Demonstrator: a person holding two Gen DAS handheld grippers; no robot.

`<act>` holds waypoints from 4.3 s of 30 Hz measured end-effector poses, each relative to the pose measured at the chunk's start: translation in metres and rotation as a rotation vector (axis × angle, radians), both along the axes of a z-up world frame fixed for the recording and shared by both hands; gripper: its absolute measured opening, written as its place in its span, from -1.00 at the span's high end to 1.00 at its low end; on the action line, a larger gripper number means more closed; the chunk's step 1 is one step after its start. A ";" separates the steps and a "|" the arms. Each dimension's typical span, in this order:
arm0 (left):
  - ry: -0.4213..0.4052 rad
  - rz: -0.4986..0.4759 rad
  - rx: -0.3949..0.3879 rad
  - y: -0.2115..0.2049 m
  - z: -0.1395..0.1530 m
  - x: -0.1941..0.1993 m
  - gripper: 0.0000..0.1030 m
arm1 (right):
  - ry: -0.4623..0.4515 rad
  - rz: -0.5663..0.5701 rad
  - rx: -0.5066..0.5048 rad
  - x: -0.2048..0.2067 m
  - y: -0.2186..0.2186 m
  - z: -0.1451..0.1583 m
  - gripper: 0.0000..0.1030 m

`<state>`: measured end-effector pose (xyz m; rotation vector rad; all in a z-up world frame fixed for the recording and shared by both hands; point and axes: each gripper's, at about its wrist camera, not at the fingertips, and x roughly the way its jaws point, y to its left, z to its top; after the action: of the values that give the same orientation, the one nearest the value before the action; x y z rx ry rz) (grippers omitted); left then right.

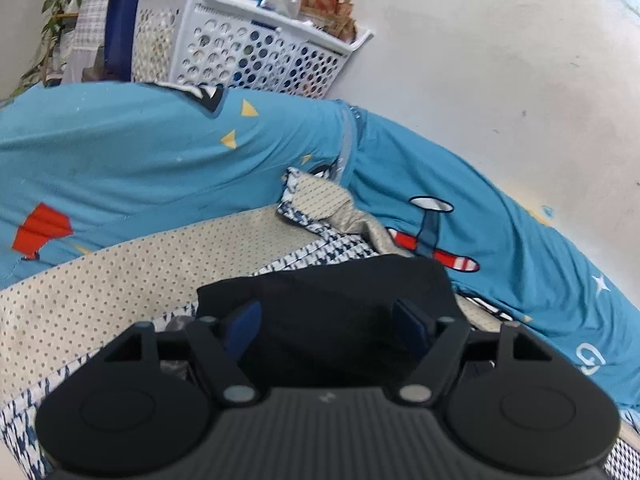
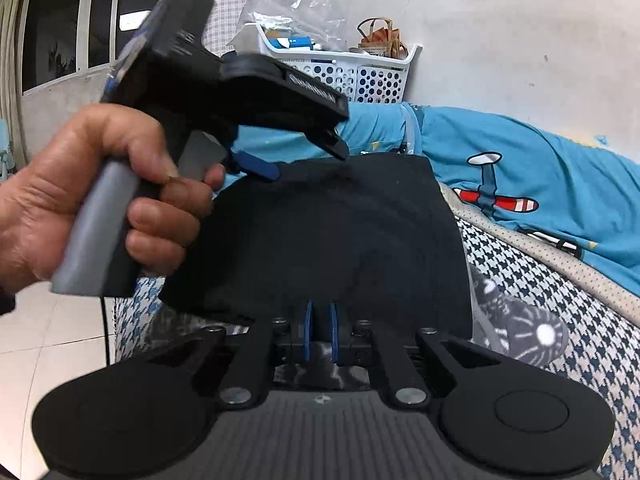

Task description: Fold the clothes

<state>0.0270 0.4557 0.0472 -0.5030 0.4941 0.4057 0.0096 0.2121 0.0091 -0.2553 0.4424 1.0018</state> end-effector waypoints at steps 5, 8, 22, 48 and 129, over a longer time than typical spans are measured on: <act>-0.002 0.023 -0.019 -0.001 0.000 0.004 -0.52 | 0.013 -0.003 -0.005 -0.002 -0.002 -0.007 0.87; -0.008 0.024 -0.015 -0.003 0.004 0.002 -0.53 | 0.012 -0.002 -0.022 -0.005 -0.005 -0.005 0.87; -0.006 0.005 0.041 -0.016 0.017 0.002 -0.53 | 0.043 -0.083 0.066 0.009 -0.022 0.022 0.86; 0.186 -0.039 0.222 -0.070 0.007 0.028 -0.67 | 0.108 -0.144 0.068 0.003 -0.053 0.019 0.74; 0.335 -0.062 0.189 -0.162 -0.017 -0.152 -0.99 | 0.225 -0.372 0.002 -0.102 -0.129 0.049 0.18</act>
<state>-0.1245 0.2938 0.0298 -0.2361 0.7842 0.4748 -0.0923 0.0829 0.0580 -0.0530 0.6667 0.6671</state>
